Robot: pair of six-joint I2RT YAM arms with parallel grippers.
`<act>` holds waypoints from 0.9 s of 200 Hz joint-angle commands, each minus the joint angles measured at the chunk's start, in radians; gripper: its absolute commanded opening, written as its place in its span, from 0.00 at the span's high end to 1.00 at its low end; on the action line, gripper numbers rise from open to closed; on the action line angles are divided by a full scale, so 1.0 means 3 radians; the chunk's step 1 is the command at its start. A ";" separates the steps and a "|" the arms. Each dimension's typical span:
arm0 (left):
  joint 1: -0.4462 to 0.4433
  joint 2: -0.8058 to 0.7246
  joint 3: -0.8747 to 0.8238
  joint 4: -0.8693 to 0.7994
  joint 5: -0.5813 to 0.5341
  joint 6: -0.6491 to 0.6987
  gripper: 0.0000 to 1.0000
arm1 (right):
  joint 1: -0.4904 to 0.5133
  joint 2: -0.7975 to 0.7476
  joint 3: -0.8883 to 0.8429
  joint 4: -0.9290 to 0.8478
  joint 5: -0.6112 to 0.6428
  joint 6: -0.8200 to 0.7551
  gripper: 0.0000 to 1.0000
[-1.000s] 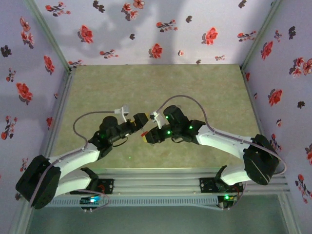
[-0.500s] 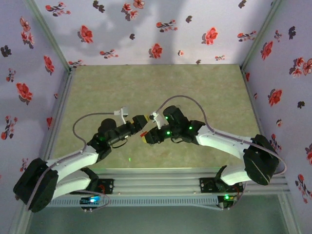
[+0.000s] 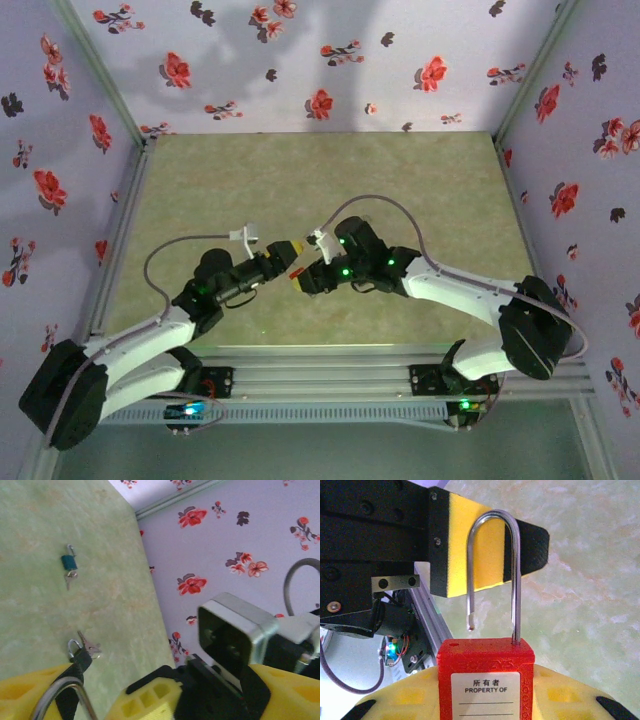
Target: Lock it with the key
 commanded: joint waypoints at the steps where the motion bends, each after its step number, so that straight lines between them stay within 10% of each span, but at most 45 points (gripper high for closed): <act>1: -0.0019 -0.0067 -0.0005 0.0056 0.0066 0.0073 0.15 | 0.0013 -0.0026 0.0013 -0.0034 0.0045 -0.0044 1.00; 180: 0.0033 -0.0265 0.0047 -0.0463 0.0053 0.0315 0.51 | 0.0019 -0.0070 0.0013 -0.0088 0.0117 -0.0091 1.00</act>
